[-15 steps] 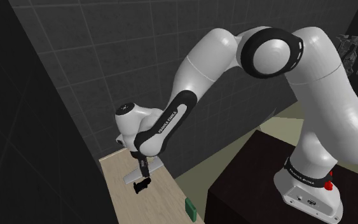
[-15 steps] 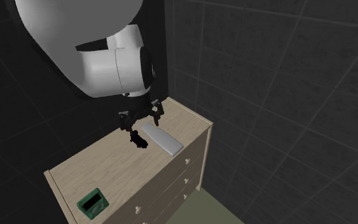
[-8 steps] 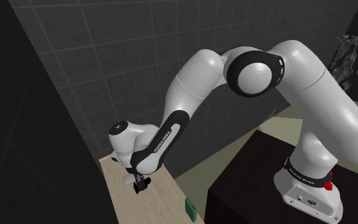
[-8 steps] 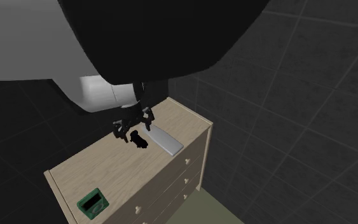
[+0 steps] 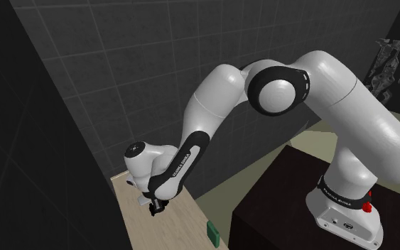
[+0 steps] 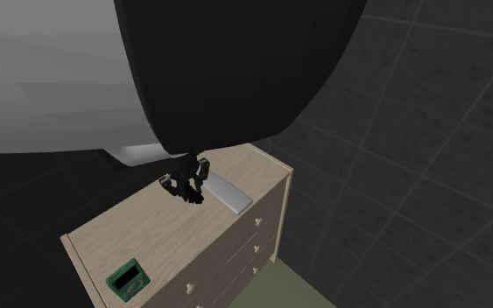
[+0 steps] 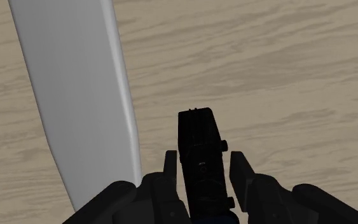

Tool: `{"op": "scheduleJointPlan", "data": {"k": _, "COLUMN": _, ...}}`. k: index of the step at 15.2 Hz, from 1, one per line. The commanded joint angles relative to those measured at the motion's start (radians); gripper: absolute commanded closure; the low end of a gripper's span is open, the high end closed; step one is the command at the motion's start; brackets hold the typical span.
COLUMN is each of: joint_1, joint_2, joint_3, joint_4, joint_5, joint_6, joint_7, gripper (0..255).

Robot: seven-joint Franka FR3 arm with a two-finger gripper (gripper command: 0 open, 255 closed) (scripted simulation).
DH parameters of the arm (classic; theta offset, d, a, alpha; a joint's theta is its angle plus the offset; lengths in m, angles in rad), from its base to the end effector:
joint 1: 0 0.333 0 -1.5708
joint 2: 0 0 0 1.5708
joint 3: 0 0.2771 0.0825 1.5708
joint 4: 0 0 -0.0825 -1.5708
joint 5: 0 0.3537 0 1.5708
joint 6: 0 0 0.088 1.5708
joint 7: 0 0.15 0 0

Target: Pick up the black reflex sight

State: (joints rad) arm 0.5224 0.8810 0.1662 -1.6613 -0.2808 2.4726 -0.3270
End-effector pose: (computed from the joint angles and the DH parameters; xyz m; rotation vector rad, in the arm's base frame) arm 0.4791 0.3850 0.0506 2.5672 1.7278 -0.0638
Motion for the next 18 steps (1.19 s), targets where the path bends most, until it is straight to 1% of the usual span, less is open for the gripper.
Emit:
{"op": "scheduleJointPlan", "data": {"k": 1, "joint_1": 0.000, "joint_2": 0.000, "joint_3": 0.000, "joint_4": 0.000, "joint_5": 0.000, "joint_6": 0.001, "joint_7": 0.000, "gripper": 255}}
{"op": "scheduleJointPlan", "data": {"k": 8, "joint_1": 0.000, "joint_2": 0.002, "joint_3": 0.000, "joint_4": 0.002, "joint_5": 0.000, "joint_6": 0.000, "joint_7": 0.000, "gripper": 255}}
{"op": "scheduleJointPlan", "data": {"k": 18, "joint_1": -0.016, "joint_2": -0.111, "joint_3": 0.022, "joint_4": -0.044, "joint_5": 0.019, "joint_6": -0.067, "joint_7": -0.013, "gripper": 255}}
